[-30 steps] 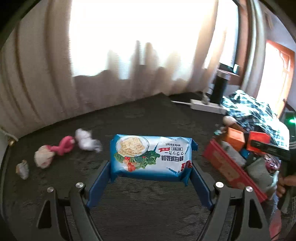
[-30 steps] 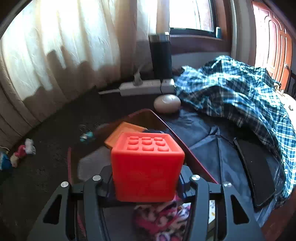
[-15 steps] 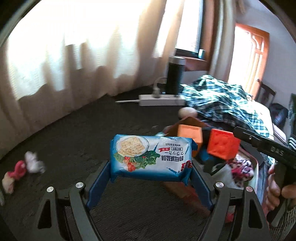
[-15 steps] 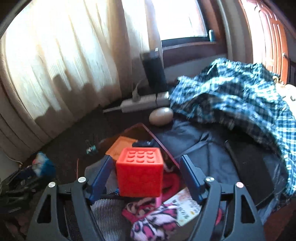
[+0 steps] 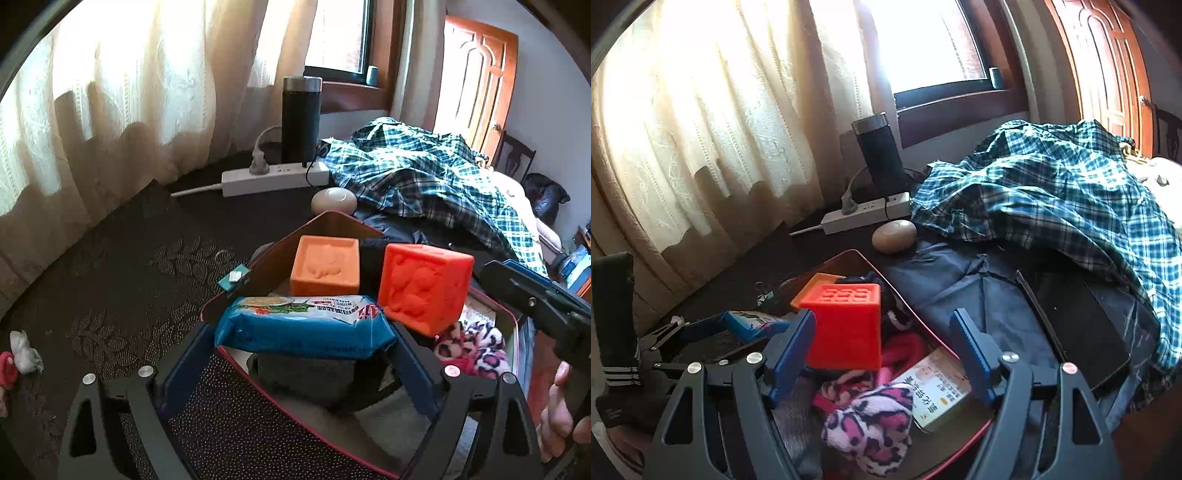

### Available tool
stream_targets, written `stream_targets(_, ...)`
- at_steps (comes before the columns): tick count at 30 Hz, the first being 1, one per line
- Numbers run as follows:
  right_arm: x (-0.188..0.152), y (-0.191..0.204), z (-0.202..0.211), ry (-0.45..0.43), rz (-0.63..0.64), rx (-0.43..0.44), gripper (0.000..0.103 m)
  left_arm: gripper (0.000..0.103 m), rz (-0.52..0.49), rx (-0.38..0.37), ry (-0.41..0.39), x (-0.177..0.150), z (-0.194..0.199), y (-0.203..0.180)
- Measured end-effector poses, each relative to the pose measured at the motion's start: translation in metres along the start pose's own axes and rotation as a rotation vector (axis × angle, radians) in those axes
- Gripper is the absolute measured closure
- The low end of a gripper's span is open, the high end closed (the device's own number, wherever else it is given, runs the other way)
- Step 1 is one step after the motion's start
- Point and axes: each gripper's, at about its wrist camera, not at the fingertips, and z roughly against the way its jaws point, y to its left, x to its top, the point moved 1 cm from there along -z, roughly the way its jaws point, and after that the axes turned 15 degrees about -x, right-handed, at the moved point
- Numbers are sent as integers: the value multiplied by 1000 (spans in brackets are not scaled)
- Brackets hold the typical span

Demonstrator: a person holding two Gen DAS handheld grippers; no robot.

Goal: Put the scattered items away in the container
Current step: 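Carry the orange cube and blue packet into the red tin and release both, then bring both tools back to the sock and white bag on the mat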

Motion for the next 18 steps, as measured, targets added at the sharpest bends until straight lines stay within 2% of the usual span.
stream_targets(9, -3, 13, 9, -10, 10, 25, 25, 8, 21, 14, -77, -8, 43, 12)
stream_targets(14, -6, 36, 19, -22, 41, 66, 25, 8, 22, 68, -117, -21, 73, 24)
stream_targets(18, -12, 69, 27, -22, 92, 113, 25, 8, 63, 116, -130, -37, 98, 48)
